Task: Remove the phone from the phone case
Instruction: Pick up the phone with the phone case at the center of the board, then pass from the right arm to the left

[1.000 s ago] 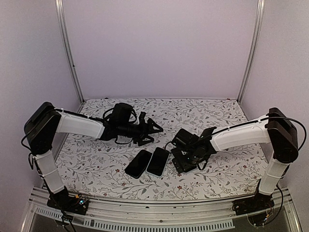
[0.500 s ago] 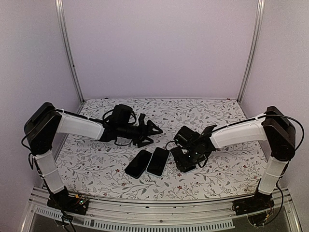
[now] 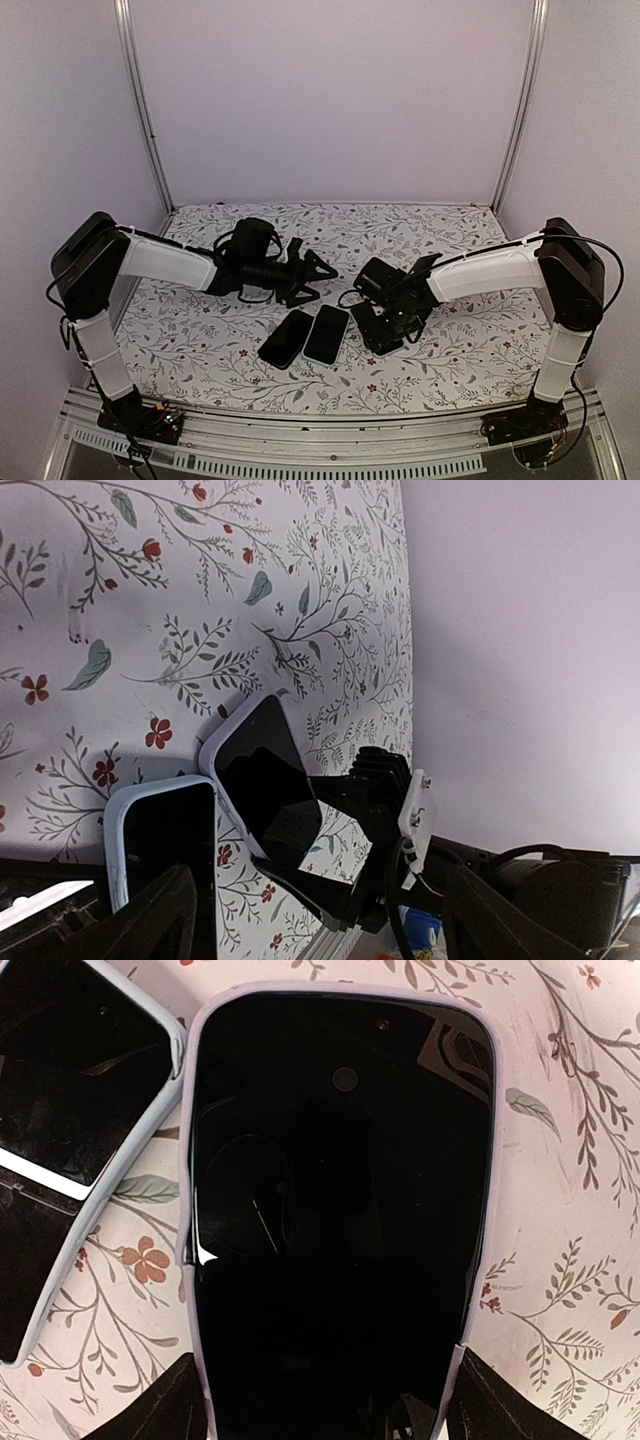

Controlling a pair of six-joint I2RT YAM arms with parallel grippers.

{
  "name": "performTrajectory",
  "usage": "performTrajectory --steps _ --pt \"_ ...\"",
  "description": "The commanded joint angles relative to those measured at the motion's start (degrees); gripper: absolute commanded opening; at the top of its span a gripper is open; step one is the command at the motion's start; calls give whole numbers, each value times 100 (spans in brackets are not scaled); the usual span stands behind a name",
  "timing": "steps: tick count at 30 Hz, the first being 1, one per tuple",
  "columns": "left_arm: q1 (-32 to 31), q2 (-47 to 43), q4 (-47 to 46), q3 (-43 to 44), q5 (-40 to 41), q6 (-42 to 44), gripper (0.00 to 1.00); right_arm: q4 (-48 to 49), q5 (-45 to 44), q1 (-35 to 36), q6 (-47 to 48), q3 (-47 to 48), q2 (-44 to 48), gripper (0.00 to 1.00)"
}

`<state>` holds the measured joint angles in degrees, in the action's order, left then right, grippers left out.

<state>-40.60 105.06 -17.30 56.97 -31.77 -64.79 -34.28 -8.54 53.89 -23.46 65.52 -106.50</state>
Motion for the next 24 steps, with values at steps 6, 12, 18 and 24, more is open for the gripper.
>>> performTrajectory --steps 6,12,18,24 --pt "17 192 -82 217 -125 -128 86 190 -403 -146 -362 127 387 48" --pt "-16 284 -133 299 -136 -263 86 386 -399 -235 -498 15 686 48" --pt "-77 451 -179 444 -172 -391 85 642 -269 -295 -571 -145 1014 48" --pt "-179 691 -175 774 -210 -326 85 873 64 -296 -446 -135 1203 48"
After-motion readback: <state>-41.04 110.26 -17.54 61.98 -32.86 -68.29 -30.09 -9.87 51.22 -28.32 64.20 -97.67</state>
